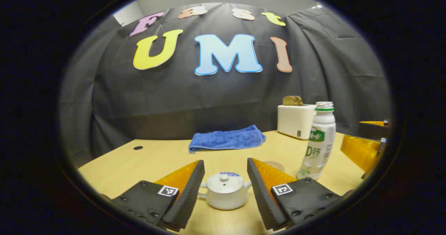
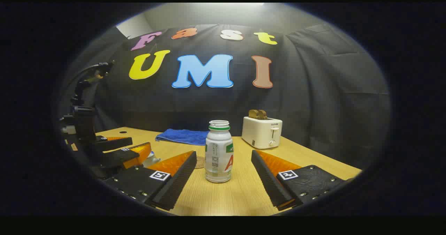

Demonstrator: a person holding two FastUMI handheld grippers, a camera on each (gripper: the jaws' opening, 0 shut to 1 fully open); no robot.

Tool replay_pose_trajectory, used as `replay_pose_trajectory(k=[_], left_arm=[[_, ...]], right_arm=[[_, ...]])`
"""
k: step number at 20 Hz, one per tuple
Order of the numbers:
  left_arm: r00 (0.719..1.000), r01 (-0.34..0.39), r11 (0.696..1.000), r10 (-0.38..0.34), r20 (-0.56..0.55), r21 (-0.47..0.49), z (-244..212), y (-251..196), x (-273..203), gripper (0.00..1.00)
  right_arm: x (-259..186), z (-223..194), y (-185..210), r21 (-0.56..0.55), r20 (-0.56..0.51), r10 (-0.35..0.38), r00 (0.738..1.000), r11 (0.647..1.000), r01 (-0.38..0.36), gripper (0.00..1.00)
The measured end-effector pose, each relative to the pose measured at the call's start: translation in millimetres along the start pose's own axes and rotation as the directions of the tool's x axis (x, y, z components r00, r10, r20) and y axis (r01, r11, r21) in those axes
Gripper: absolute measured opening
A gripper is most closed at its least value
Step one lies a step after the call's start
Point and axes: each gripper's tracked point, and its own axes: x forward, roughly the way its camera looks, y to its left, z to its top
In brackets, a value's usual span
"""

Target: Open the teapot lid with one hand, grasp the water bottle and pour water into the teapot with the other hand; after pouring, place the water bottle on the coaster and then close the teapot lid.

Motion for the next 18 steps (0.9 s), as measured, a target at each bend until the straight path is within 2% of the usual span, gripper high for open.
replay_pose_trajectory(k=[4,8,13,15,18], left_arm=[[0.998,-0.004,1.0,0.003,-0.057,-0.027,-19.6,3.3,15.4,0.78],[0.998,-0.008,1.0,0.006,-0.058,-0.025,-19.5,1.5,20.0,0.71],[0.998,-0.02,1.0,0.021,-0.062,0.024,-16.8,0.0,25.6,0.48],[0.997,-0.018,0.999,0.02,-0.071,0.027,-16.3,-2.0,26.0,0.25],[0.997,-0.017,0.999,0.02,-0.079,0.032,-15.1,-2.5,27.3,0.22]], right_arm=[[0.9,-4.9,-9.1,0.008,-0.012,-0.012,1.0,1.0,0.012,0.97],[3.5,-14.7,-17.5,0.026,-0.037,-0.026,0.999,0.999,0.027,0.97],[3.3,-26.7,-25.2,0.063,-0.071,-0.035,0.997,0.997,0.04,0.97],[2.5,-29.1,-30.0,0.063,-0.076,-0.042,0.996,0.997,0.047,0.97],[2.0,-30.6,-33.0,0.069,-0.077,-0.046,0.996,0.996,0.051,0.97]])
